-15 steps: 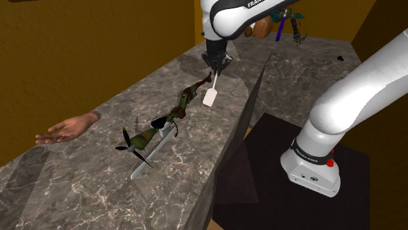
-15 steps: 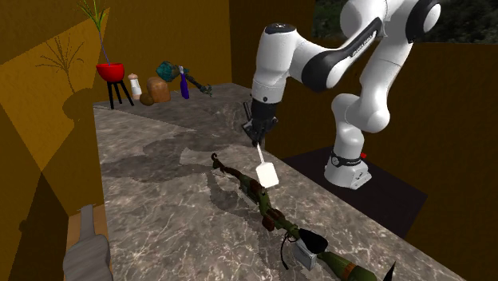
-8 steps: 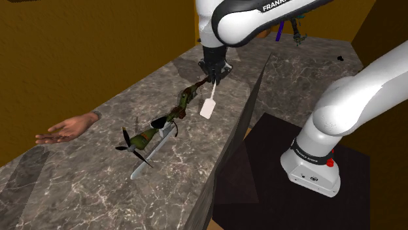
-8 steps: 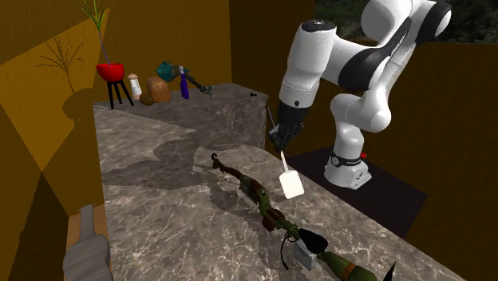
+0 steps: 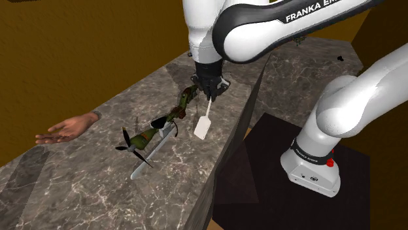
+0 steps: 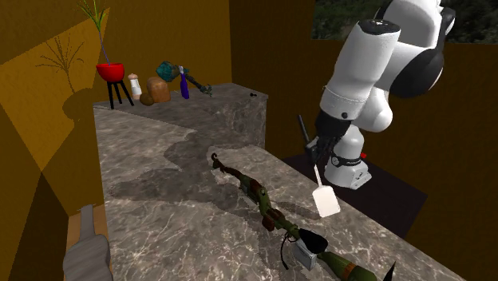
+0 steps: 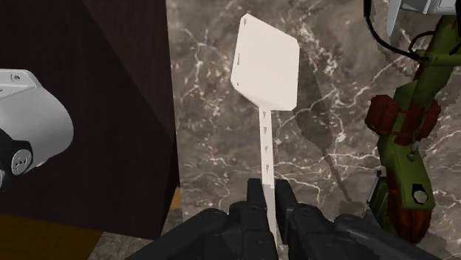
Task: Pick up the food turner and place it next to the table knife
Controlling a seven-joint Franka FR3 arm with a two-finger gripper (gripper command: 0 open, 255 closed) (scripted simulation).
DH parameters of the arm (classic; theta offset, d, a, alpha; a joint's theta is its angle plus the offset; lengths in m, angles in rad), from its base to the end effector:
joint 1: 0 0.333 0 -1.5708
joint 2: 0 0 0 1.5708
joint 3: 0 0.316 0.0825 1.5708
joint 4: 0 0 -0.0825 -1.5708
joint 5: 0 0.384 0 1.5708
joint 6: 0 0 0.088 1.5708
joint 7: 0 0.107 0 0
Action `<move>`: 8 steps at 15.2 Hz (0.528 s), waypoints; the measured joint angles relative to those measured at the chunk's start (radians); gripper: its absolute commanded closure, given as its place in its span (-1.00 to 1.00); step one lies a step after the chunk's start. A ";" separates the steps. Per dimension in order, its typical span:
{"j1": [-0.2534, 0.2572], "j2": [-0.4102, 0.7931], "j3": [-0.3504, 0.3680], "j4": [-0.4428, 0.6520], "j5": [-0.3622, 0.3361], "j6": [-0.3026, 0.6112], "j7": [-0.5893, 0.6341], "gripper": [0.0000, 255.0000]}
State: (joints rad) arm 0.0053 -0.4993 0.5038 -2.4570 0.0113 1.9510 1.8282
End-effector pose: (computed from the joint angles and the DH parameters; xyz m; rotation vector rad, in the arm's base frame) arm 0.3486 0.2025 0.4490 2.2971 -1.9032 0.2665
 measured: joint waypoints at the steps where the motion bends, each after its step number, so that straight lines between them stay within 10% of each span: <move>1: 0.011 0.001 0.019 -0.002 0.010 0.001 0.024 1.00; 8: 0.073 0.034 0.161 0.080 0.069 -0.061 0.200 1.00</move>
State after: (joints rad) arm 0.0787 -0.4655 0.6646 -2.3774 0.0808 1.8897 2.0282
